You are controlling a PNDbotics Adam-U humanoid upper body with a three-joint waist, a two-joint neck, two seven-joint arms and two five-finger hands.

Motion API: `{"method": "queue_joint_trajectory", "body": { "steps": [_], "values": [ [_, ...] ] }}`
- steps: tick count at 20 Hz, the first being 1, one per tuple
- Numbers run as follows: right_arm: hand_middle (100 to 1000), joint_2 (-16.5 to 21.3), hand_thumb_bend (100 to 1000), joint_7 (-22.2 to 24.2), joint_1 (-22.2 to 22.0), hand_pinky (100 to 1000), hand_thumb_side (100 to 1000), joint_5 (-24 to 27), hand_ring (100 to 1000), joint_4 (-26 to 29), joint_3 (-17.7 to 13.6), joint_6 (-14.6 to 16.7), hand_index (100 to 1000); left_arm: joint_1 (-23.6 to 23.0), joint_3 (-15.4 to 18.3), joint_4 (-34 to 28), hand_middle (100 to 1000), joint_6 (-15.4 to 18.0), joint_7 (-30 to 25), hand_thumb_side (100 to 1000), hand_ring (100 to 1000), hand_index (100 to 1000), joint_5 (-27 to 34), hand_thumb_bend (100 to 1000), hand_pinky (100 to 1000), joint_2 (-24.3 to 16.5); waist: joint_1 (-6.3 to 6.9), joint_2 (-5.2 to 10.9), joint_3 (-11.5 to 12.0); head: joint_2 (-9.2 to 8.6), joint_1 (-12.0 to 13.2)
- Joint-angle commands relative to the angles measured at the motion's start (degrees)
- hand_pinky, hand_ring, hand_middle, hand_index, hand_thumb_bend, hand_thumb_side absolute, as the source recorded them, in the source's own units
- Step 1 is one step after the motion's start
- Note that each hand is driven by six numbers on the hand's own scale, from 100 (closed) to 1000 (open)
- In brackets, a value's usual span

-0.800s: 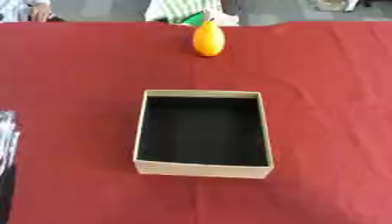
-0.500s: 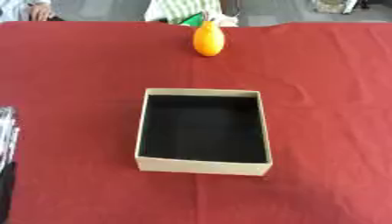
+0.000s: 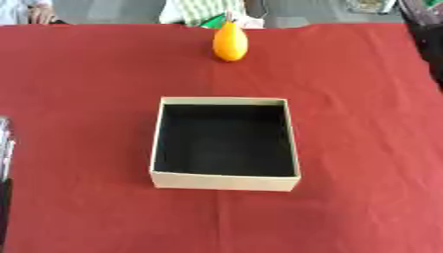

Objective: Pick up objects on the table and place them in the box.

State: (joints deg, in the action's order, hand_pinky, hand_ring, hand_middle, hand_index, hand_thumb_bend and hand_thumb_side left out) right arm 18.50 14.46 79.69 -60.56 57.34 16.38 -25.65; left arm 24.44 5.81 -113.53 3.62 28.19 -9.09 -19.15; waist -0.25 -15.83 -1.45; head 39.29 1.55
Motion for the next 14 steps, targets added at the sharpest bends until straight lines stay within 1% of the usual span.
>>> {"method": "queue_joint_trajectory", "body": {
  "steps": [1, 4, 7, 10, 12, 14],
  "values": [
    [914, -3.1, 100, -1.5, 3.0, 868, 1000, -4.9, 966, -7.8, -3.1, 1.8, 886, 0.4, -0.2, -1.1, 699, 0.0, -0.4, 644, 667, 844, 0.3, 259, 455, -0.2, 0.27, 1.57, 0.2, -0.01, -0.4],
    [917, -6.4, 100, -3.3, 4.4, 868, 1000, -9.0, 969, -14.3, -5.8, 3.1, 887, 0.4, -0.3, -1.1, 699, 0.0, -0.5, 645, 667, 844, 0.4, 258, 454, 0.0, 0.44, 1.58, 0.3, -0.06, -0.8],
    [927, -9.8, 100, -5.8, 5.1, 875, 1000, -12.5, 976, -19.6, -8.8, 3.4, 897, 0.6, -0.5, -1.1, 699, 0.1, -0.7, 644, 667, 844, 0.6, 259, 454, 0.4, 0.61, 1.53, 0.6, -0.33, -1.3],
    [945, -11.9, 100, -7.1, 5.3, 882, 1000, -15.3, 997, -22.8, -10.8, 3.2, 907, 0.8, -0.5, -1.1, 698, 0.1, -0.8, 644, 667, 844, 0.7, 259, 454, 0.7, 0.65, 1.45, 0.7, -0.79, -1.8],
    [951, -12.6, 100, -6.8, 5.4, 887, 1000, -16.7, 1000, -24.0, -11.9, 3.5, 919, 0.9, -0.6, -1.1, 698, 0.2, -0.8, 644, 667, 844, 0.7, 259, 454, 0.7, 0.57, 1.42, 0.7, -1.09, -2.0],
    [963, -12.9, 100, -5.6, 5.4, 894, 1000, -16.7, 1000, -24.5, -13.1, 4.0, 934, 1.0, -0.7, -1.1, 698, 0.2, -0.9, 644, 667, 844, 0.8, 258, 454, 0.7, 0.47, 1.4, 0.7, -1.28, -1.9]
  ]
}}
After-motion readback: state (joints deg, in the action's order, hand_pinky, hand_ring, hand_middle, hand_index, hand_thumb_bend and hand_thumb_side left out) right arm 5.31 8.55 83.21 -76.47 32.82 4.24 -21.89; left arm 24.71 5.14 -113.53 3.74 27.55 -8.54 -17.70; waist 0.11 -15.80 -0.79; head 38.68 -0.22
